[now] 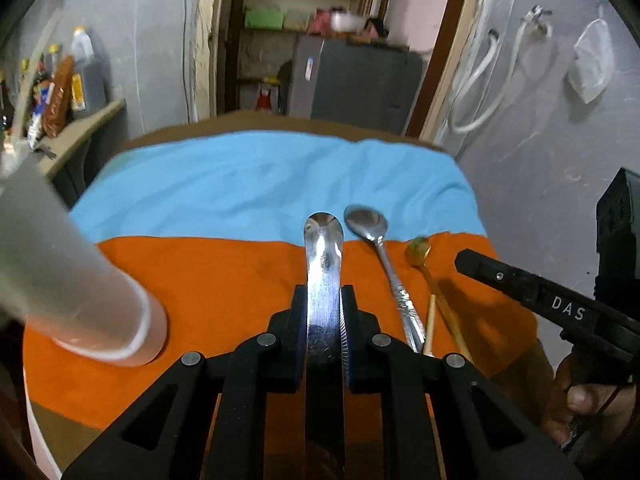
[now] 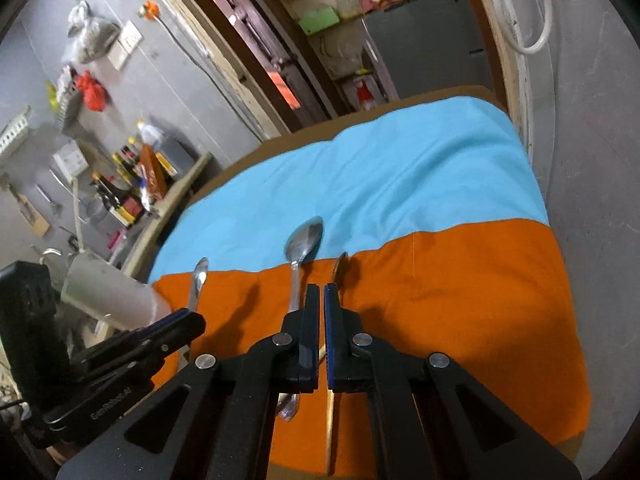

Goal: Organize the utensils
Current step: 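Close the left tool on the silver knife while the right tool grasps the gold spoon, then carry the knife with the left tool while the right tool carries the gold spoon to the caddy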

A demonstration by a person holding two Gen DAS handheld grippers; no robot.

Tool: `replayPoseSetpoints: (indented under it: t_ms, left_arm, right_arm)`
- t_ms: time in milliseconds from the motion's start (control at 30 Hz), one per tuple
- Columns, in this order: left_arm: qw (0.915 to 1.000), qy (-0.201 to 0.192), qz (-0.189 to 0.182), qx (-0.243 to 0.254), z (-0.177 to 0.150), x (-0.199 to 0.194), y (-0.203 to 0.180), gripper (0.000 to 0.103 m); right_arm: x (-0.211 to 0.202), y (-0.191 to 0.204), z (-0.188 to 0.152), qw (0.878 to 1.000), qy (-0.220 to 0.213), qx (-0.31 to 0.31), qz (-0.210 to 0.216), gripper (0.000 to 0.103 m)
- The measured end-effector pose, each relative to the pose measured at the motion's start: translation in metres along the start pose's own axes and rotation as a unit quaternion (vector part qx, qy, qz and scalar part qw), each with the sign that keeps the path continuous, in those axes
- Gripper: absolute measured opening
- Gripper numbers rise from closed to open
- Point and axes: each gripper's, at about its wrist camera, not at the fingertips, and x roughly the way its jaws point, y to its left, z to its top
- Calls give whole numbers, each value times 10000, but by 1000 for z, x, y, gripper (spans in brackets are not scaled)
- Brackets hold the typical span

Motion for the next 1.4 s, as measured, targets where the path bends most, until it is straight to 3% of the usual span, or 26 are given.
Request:
replayPoseSetpoints:
  t_ms: [100,267,400,567,633,767,833,900,967,1167,1400]
  left_arm:
    - [9999,-98,-3,124,-3,-7,-9,12]
    - [9999,110,50,62,-8,-1,-8,12]
    - [9994,258,96,-211,-10,6,2,12]
    - [9992,281,66,-286,-13,5,4,12]
    - [9991,287,58,-291,-14,5,3,12]
    - [9990,284,58,-354,-13,6,4,12]
    - [9990,232,47,-382,-12,3,4,12]
    - [9992,104,26,-387,-10,-4,4,12]
    - [9994,-104,-17,-343,-8,-15,2,12]
    - [9977,-641,-112,-180,-1,-46,-8,12]
    - [9927,-1164,-242,-191,15,-83,-11,12]
  right_arm:
    - [1,-1,-7,9998,157,45,-92,0]
    - [9,-6,-8,9986,386,33,-357,6]
    - [27,-7,-5,9958,773,-154,-471,22]
    - [45,1,4,9898,929,-511,-948,14]
    - [53,9,7,9846,965,-689,-1287,8]
    - [68,30,8,9690,1036,-1262,-1854,5]
    - [64,23,10,9773,964,-984,-1607,3]
    - [46,8,9,9921,605,-474,-995,3]
    - [28,5,7,9962,278,-399,-718,3]
    - [-24,20,-1,9964,-474,-625,-314,2]
    - [-48,52,6,9914,-1029,-794,-141,1]
